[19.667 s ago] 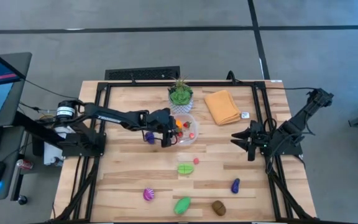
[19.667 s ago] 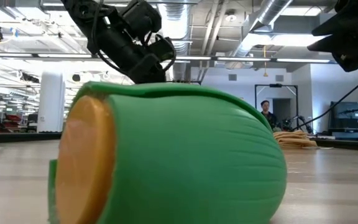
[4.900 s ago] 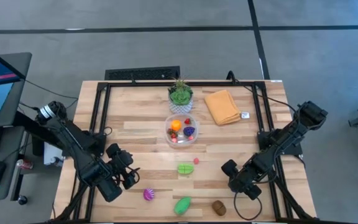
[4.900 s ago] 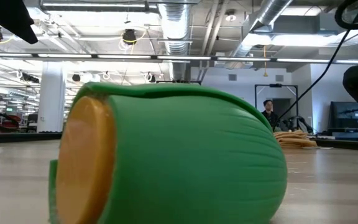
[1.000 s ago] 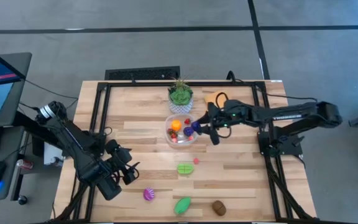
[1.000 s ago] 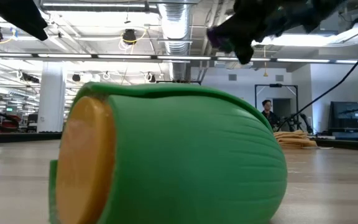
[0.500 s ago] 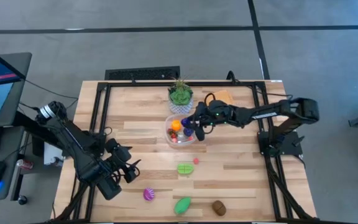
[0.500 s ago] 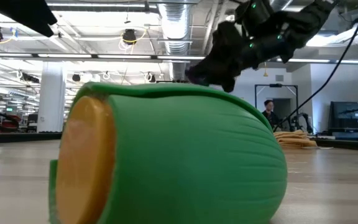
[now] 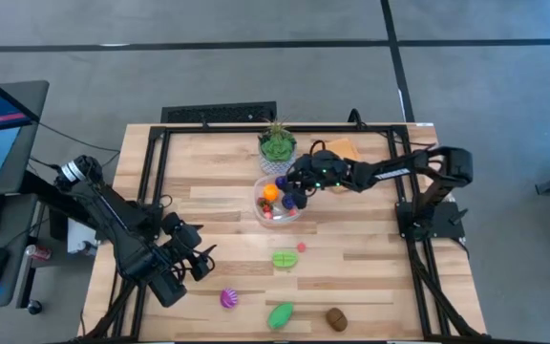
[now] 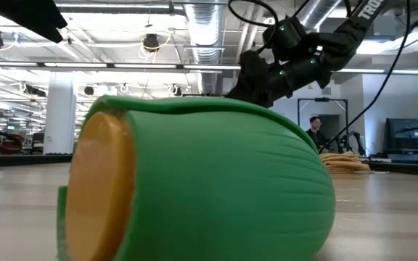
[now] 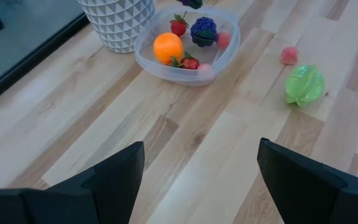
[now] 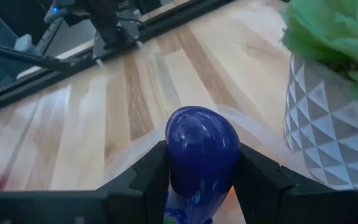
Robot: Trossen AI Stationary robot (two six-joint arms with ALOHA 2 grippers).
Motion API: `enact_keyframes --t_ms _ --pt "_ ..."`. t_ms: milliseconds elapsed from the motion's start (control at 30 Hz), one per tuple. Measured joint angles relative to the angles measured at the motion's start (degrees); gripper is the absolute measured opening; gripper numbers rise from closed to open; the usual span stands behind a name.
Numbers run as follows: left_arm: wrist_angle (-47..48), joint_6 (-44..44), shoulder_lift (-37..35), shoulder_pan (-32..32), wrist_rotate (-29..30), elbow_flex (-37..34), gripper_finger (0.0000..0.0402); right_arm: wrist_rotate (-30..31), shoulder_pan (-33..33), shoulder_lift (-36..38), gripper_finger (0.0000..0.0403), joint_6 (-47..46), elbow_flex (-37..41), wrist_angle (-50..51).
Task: Pick and placing Produce into tupperware
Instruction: Put the purple eggplant into the transparent bin
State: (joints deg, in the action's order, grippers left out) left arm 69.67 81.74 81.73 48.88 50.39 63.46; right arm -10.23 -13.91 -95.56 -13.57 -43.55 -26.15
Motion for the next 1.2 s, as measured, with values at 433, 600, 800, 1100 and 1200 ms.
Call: enact_keyframes --t_ms 433,600,800,1100,1200 --pt "0.3 0.6 0.0 -0.1 0.7 0.0 0.0302 1.0 -0.1 -0.5 0.0178 3.6 -2.2 4.6" --pt "0.3 0.6 0.0 -0.2 2.0 0.0 0.0302 1.1 0.0 -0.5 0.0182 4.2 -2.2 6.4" --pt "0.3 0.6 0.0 -0.4 2.5 0.0 0.0302 1.2 0.8 -0.5 0.0181 4.6 -2.2 7.0" --pt "0.3 0.6 0.0 -1.7 2.6 0.0 0.0302 1.5 1.2 -0.5 0.0185 5.0 -2.2 7.0" --pt "0.3 0.6 0.0 -1.7 2.6 0.0 0.0302 1.5 1.2 -0.4 0.0188 5.0 -2.2 7.0"
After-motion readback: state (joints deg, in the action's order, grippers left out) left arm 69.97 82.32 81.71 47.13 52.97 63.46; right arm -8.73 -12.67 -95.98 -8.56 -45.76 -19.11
